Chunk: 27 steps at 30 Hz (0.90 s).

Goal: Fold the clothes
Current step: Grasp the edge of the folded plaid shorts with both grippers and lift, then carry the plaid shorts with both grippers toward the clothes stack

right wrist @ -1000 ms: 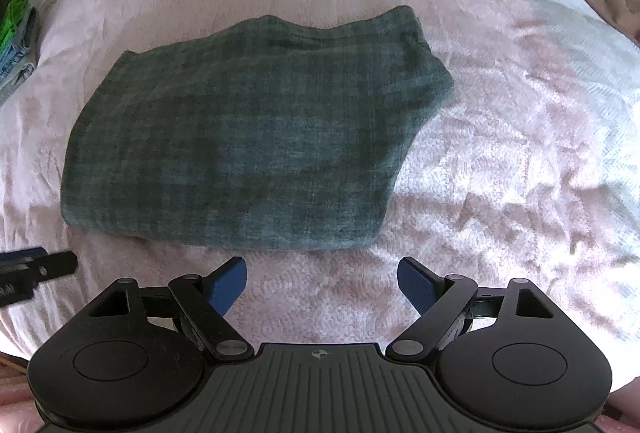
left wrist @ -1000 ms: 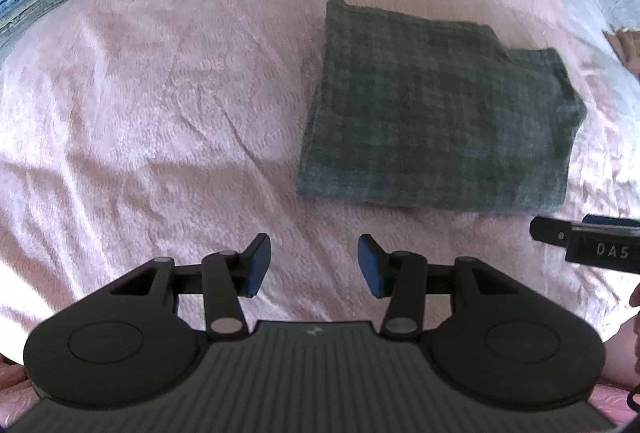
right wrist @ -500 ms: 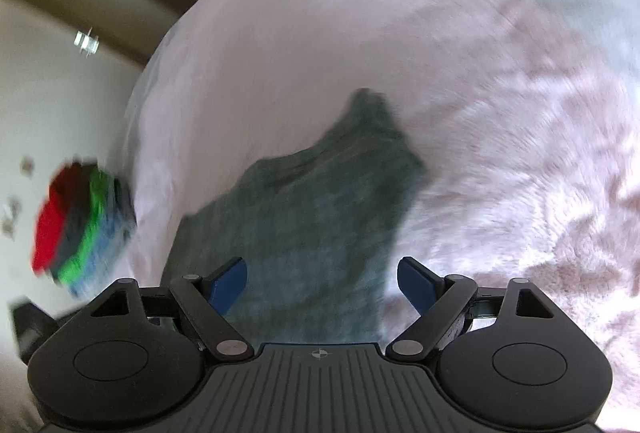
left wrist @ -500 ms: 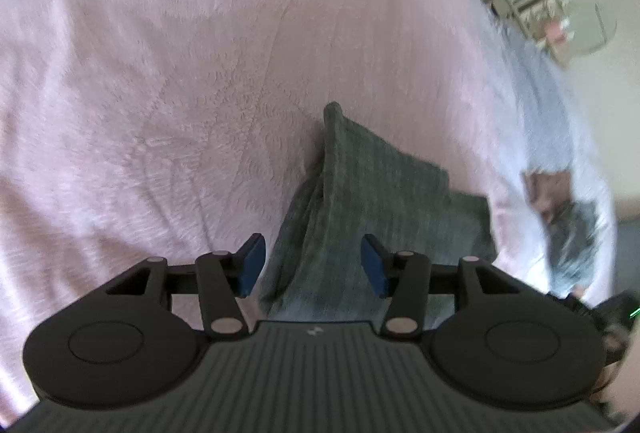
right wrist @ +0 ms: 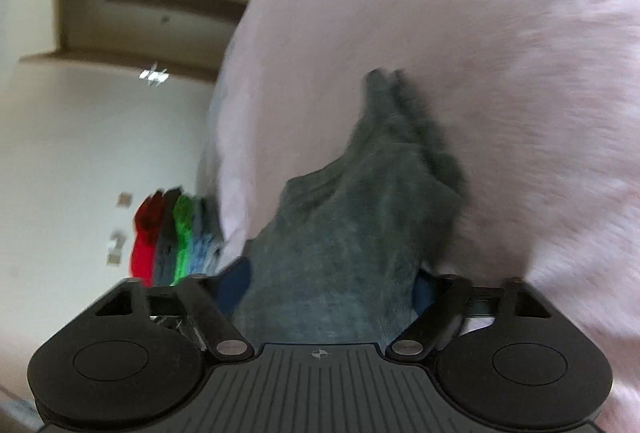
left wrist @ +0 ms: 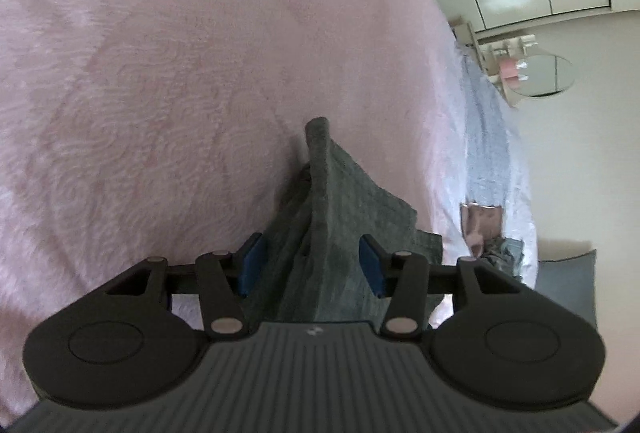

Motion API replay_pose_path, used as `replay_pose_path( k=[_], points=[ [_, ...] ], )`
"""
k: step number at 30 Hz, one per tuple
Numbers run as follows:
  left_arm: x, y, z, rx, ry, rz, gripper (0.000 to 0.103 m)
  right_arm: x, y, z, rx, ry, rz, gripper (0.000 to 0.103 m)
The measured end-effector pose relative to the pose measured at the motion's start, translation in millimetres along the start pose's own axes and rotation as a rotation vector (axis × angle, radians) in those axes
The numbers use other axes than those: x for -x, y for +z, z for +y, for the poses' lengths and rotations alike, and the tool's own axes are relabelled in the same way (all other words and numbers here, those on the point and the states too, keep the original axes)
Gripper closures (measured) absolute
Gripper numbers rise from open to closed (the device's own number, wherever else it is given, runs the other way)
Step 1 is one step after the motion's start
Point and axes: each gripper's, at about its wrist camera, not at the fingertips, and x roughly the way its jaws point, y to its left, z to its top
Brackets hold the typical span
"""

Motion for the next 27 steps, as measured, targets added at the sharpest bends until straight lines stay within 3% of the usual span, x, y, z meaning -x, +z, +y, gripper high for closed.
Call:
replay_pose_path(
  k=[7,10,11,14,21,27],
  points=[
    [-15,5,4,-0.033,-0.012,0.051,0.064,-41,8,6,0.049,0.034,0.079,0.043],
    [-18,6,5,-0.026,-0.014,0.051,0.067,-51,6,5,0.035,0.017,0.09,0.071],
    [-20,5,3,-0.031,-0.018,0.055,0.074,-56,6,5,0.026,0.006,0.095,0.079],
    [-26,2,-3,-0.046,-0.019,0.057,0.086,-54,2,11,0.038,-0.024,0.09,0.092],
    [-3,-6,-20,0.004,-0.073,-0.034,0.09,-28,0,64,0.088,-0.026,0.065,0.094],
    [66,-15,-58,0.027,-0.119,-0.187,0.09,-27,8,151,0.167,0.009,0.111,0.094]
  ],
)
